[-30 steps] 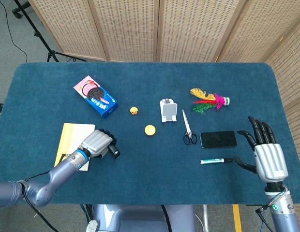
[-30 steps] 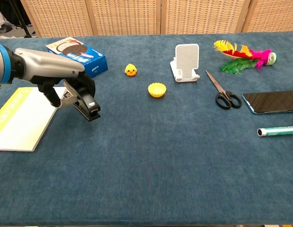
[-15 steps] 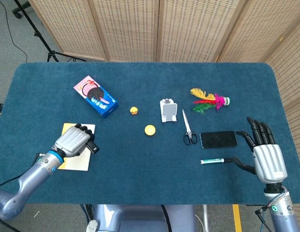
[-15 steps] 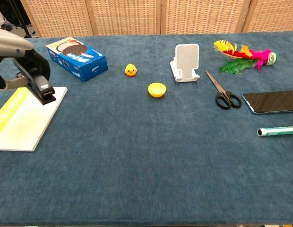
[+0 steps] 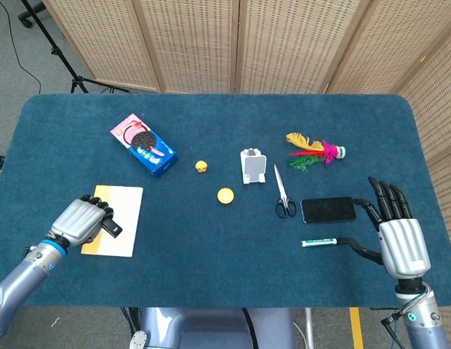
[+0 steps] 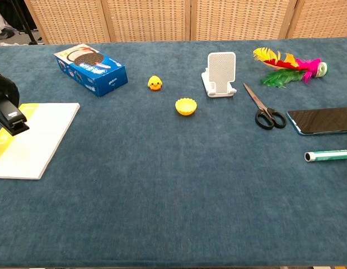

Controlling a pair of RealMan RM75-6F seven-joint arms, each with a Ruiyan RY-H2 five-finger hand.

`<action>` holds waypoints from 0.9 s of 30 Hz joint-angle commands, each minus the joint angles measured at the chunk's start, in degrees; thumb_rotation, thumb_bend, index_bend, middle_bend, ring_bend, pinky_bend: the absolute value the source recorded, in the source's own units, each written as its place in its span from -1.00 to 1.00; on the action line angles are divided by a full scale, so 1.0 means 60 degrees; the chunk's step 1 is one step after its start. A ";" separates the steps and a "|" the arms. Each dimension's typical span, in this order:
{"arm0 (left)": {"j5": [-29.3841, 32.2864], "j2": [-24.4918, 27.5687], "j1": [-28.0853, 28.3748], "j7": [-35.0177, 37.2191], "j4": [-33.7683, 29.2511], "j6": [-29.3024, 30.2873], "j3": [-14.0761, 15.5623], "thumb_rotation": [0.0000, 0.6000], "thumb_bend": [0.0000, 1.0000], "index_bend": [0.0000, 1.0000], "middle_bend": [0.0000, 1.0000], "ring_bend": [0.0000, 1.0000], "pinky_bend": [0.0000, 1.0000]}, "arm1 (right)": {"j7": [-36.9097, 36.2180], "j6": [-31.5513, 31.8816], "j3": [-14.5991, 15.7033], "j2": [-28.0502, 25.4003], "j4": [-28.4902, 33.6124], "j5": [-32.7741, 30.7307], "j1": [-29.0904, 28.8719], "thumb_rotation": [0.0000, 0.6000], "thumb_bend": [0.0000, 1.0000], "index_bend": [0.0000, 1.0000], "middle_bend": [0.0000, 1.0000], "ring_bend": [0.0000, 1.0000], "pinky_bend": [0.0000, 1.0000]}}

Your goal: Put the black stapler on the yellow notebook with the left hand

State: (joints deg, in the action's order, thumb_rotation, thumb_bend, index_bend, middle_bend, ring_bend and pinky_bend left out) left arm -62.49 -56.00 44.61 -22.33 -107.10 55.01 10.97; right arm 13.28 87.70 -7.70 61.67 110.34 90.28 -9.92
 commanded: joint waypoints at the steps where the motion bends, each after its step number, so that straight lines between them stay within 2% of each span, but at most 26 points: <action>1: -0.0078 -0.0172 -0.0174 0.0133 0.0347 -0.0015 -0.0113 1.00 0.23 0.15 -0.29 -0.55 -0.52 | 0.0010 -0.0003 0.0004 -0.0002 0.0006 0.0009 0.0004 1.00 -0.58 -0.49 -0.94 -1.00 -0.89; 13: -0.0051 -0.0922 -0.0697 0.0180 0.1583 -0.0283 -0.0381 1.00 0.22 0.15 -0.30 -0.55 -0.52 | 0.0085 -0.0066 0.0030 0.0040 -0.0020 0.0019 0.0006 1.00 -0.58 -0.49 -0.94 -1.00 -0.89; 27: -0.0074 -0.1760 -0.1108 0.0179 0.2531 -0.0302 -0.0706 1.00 0.16 0.15 -0.29 -0.55 -0.51 | 0.0141 -0.0033 0.0031 0.0103 -0.0021 0.0084 0.0020 1.00 -0.58 -0.49 -0.94 -1.00 -0.89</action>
State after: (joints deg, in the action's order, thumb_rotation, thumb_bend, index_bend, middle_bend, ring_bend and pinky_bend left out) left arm -62.60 -65.91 38.30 -21.19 -92.46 52.92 7.06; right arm 14.13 87.51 -7.51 62.29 110.21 90.78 -9.80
